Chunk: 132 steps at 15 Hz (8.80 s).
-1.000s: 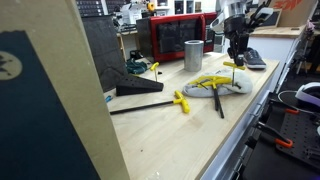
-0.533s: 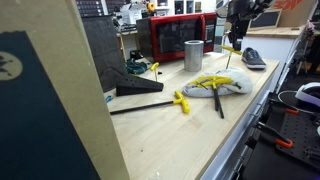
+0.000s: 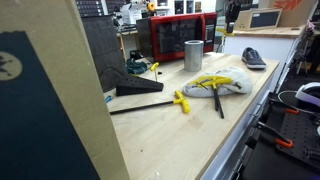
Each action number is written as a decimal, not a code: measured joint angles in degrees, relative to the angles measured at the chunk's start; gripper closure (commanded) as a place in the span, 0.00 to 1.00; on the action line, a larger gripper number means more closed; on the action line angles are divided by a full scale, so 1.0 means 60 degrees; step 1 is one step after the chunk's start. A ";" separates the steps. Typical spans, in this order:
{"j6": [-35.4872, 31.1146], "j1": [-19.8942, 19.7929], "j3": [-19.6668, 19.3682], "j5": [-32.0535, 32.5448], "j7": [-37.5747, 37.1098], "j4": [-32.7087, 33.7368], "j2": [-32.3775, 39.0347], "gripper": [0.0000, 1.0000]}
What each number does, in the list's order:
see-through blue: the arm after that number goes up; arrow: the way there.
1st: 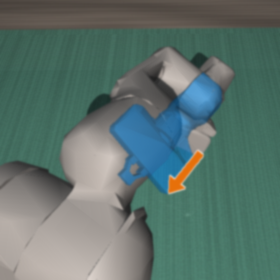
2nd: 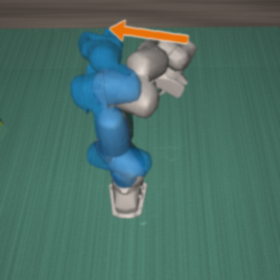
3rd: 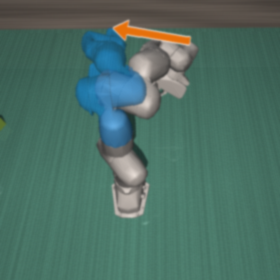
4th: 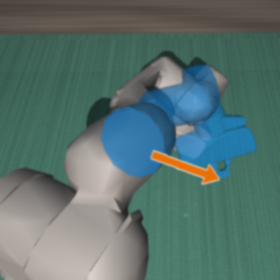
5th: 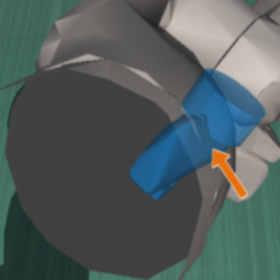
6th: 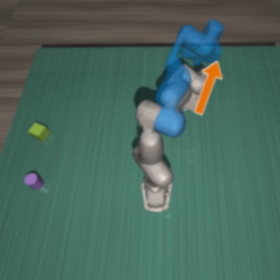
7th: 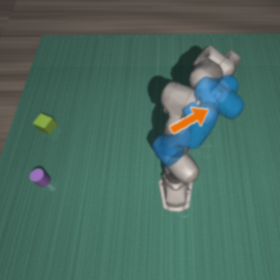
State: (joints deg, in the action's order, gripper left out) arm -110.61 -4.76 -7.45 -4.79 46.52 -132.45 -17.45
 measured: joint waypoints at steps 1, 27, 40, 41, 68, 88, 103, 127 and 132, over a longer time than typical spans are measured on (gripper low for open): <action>-0.0258 0.0025 0.0147 0.0373 -0.0329 0.0110 -0.0036 0.96; -0.2221 0.0373 0.1255 0.5691 -0.6832 0.1927 0.1909 0.96; -0.1045 0.0571 0.1246 0.5375 -0.6068 0.2496 0.2975 0.96; -0.0988 0.0573 0.1246 0.5476 -0.6068 0.2570 0.3062 0.96; -0.0650 0.1202 0.1435 0.5894 -0.6020 0.4102 0.4935 0.96; 0.0045 0.1205 0.1377 0.5996 -0.4618 0.4258 0.5014 0.96; 0.0023 0.0719 0.1298 0.4895 -0.4406 0.4071 0.4845 0.00; -0.0071 -0.0322 0.1003 0.0716 -0.3670 0.4076 0.4580 0.13; -0.0293 -0.0344 0.0991 0.0716 -0.3669 0.4078 0.4686 0.53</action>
State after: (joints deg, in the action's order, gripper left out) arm -112.37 -6.83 -1.50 -0.49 24.51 -107.98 10.67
